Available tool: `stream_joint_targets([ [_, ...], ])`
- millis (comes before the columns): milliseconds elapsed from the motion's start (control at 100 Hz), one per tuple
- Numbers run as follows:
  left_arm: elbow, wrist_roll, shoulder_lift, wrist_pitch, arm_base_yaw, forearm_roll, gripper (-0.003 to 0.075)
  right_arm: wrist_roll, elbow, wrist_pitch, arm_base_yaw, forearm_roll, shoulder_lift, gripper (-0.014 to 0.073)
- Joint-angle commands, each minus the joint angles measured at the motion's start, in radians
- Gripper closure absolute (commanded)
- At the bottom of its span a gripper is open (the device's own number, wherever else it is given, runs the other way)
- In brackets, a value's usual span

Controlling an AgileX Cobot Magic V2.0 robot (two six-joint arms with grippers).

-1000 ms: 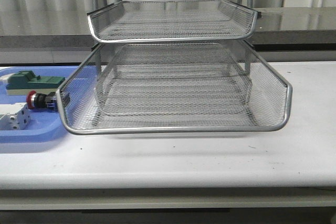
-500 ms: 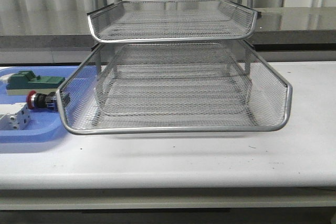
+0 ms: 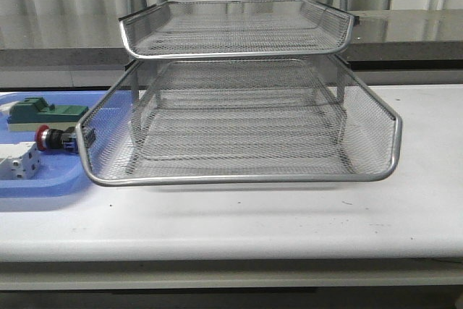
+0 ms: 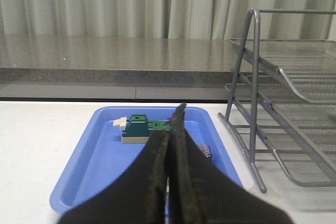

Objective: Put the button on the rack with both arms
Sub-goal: 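Release the tier and move the left gripper over the blue tray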

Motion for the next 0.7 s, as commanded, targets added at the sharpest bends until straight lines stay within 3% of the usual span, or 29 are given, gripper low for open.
stream_joint_targets([
  [0,-0.093,-0.01,0.061,-0.033,-0.005,-0.053,0.0741,0.001,-0.036,-0.052,0.0,-0.021,0.002,0.0664],
  [330,-0.458,-0.01,0.504,0.26,-0.005,-0.053,0.0741,0.001,-0.036,-0.051,0.0,-0.021,0.002,0.0664],
  [550,-0.695,-0.009,0.807,0.379,-0.005,-0.043,0.0741,0.001,-0.036,-0.051,0.0,-0.021,0.002,0.0664],
  [690,-0.834,0.068,0.966,0.496,-0.005,-0.039,0.0741,0.001,-0.036,-0.051,0.0,-0.021,0.002,0.0664],
])
